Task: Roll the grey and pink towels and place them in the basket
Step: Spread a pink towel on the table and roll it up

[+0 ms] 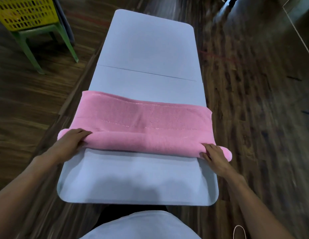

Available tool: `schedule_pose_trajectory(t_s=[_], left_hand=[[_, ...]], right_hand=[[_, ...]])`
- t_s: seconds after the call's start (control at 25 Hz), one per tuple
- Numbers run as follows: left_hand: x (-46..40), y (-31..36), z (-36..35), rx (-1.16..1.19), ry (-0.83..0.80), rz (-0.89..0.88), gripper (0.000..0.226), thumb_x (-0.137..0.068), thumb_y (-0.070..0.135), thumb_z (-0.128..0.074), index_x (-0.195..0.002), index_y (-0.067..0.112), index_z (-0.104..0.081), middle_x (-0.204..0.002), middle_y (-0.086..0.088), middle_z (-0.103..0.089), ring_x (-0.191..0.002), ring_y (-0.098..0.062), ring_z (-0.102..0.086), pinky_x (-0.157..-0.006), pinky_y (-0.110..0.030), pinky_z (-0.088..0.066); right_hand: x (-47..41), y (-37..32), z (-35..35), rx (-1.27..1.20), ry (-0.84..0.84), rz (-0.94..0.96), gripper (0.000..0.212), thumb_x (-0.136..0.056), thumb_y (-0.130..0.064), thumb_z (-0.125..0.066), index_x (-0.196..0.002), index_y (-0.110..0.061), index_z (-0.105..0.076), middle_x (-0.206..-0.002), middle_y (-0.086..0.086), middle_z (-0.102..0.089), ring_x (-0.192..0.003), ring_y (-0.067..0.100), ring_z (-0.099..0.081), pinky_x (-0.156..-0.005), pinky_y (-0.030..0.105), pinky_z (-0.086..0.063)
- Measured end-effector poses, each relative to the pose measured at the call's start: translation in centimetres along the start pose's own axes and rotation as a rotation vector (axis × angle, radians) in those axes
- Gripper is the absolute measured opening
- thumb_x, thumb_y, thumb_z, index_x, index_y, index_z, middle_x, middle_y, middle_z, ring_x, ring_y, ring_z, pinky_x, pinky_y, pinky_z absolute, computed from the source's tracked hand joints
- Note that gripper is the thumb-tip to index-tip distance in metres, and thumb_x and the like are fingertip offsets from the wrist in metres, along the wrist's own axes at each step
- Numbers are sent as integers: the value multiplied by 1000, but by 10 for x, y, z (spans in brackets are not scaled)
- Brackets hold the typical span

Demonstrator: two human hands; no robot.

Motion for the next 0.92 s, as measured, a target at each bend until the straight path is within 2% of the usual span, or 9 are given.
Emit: schedule_pose_trajectory(t_s=[0.08, 0.12, 0.2, 0.28, 0.36, 0.52, 0.68, 0.8, 0.92], left_hand=[[-5, -4, -4, 70, -165, 44, 39, -89, 3, -61, -127, 7, -59, -115, -14, -64, -99, -29, -58, -86, -33, -40], [-12, -4, -1, 97, -169, 59, 39, -90, 3, -60, -128, 9, -59, -115, -12, -63, -99, -27, -57, -86, -32, -39], [-21, 2, 24, 52, 56, 70, 32, -87, 6, -65, -118, 12, -66, -112, -14, -64, -97, -31, -57, -82, -37, -42], [-6, 18, 48, -112, 335, 79, 19, -88, 14, -65, -106, 13, -71, -107, -13, -63, -92, -34, -53, -74, -44, -43], [20, 38, 37, -145, 405, 69, 30, -96, 26, -51, -115, 9, -67, -114, -14, -58, -98, -36, -52, -78, -50, -45], [24, 34, 3, -178, 297, 48, 52, -92, 23, -55, -140, 6, -44, -140, -20, -44, -128, -41, -40, -105, -57, -34], [-17, 22, 15, -98, 233, 76, 49, -84, 12, -68, -130, 6, -55, -125, -22, -56, -115, -43, -50, -99, -54, -39], [-10, 13, 16, -100, 178, 37, 40, -88, 14, -64, -126, 8, -59, -117, -18, -63, -107, -39, -57, -94, -53, -45], [3, 3, 6, -85, 29, -26, 42, -85, 12, -70, -126, 7, -61, -113, -16, -65, -99, -36, -60, -87, -48, -49]], right_hand=[[-1, 5, 0, -125, -154, -50, 39, -98, -20, -55, -137, -13, -51, -128, 6, -56, -118, 25, -51, -102, 34, -37], [-5, 6, 6, -237, -144, -95, 38, -97, -16, -57, -135, -14, -52, -127, 2, -56, -116, 20, -51, -100, 31, -39], [-12, 9, 28, -435, 100, -216, 31, -92, -8, -63, -122, -15, -62, -119, 0, -58, -110, 19, -54, -97, 35, -45], [-3, -5, 48, -190, 396, -238, 17, -91, -11, -64, -106, -17, -70, -111, 5, -62, -106, 29, -56, -92, 46, -46], [10, -28, 33, 64, 456, -173, 24, -95, -24, -56, -114, -15, -69, -118, 10, -64, -110, 33, -56, -93, 51, -44], [8, -34, 0, 111, 318, -79, 59, -90, -40, -65, -140, -11, -48, -143, 12, -50, -133, 34, -44, -110, 53, -34], [-21, -26, 5, 95, 210, -53, 58, -91, -47, -50, -134, -9, -52, -132, 13, -58, -119, 37, -52, -103, 54, -40], [-19, -20, 4, 73, 125, -39, 48, -94, -40, -59, -133, -12, -54, -126, 11, -62, -112, 32, -55, -100, 45, -42], [-11, -15, -3, 5, -83, 80, 60, -90, -62, -49, -138, -27, -48, -134, -3, -58, -117, 22, -52, -102, 40, -41]])
Point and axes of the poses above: each hand's wrist, its own x-axis away from the middle knuckle, its own z-axis out of the back of the hand, y = z × x, the point moved 10 cm from there along -x, towards the middle knuckle
